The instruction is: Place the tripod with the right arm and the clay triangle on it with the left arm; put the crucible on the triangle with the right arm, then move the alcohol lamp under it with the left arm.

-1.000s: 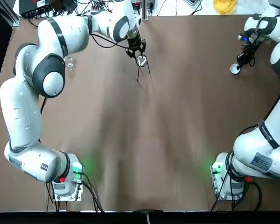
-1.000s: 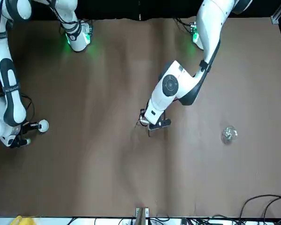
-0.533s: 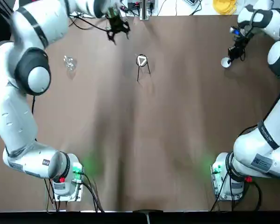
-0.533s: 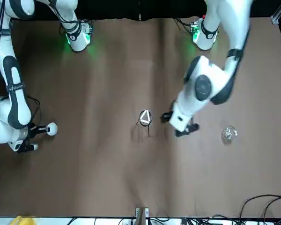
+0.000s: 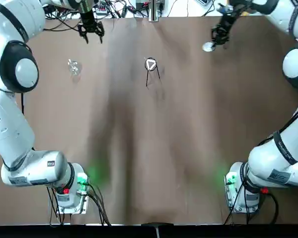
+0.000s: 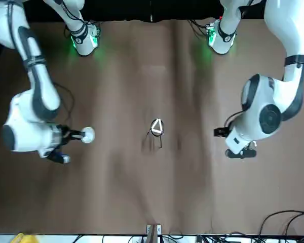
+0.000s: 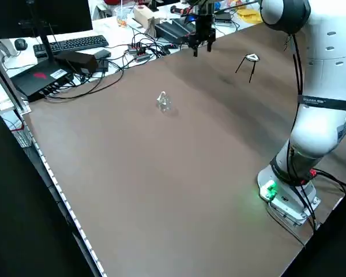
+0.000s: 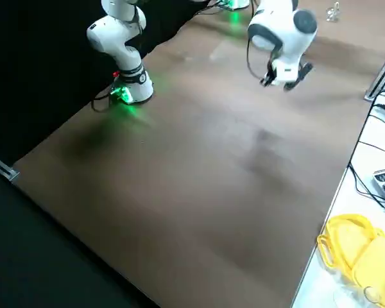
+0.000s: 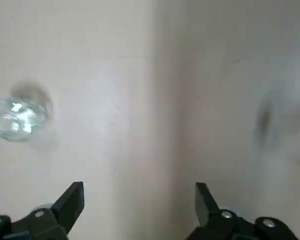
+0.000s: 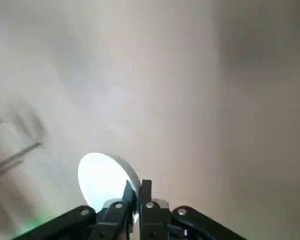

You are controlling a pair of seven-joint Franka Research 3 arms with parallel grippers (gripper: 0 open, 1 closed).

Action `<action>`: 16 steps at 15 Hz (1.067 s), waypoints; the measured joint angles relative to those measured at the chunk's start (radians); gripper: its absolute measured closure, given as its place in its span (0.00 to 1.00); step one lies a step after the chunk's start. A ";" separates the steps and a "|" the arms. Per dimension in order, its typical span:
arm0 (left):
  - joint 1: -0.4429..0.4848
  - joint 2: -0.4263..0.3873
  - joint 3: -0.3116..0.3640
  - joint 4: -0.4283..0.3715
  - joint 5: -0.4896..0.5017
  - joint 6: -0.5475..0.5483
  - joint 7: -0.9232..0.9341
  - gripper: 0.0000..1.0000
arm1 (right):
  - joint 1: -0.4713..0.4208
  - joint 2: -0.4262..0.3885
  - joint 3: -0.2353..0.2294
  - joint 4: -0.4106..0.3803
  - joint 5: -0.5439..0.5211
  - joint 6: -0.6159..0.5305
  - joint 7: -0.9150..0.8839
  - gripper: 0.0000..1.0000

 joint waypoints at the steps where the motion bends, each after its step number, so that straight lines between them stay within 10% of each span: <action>1: 0.026 0.001 0.000 -0.011 0.021 0.001 0.054 0.02 | 0.039 0.000 0.018 -0.001 0.007 0.025 0.077 0.94; 8: 0.181 0.027 0.002 -0.136 0.157 0.185 0.335 0.02 | 0.366 0.006 0.031 -0.012 0.184 0.278 0.389 0.94; 16: 0.272 0.085 0.003 -0.180 0.249 0.342 0.453 0.02 | 0.495 0.072 0.027 -0.016 0.243 0.487 0.441 0.94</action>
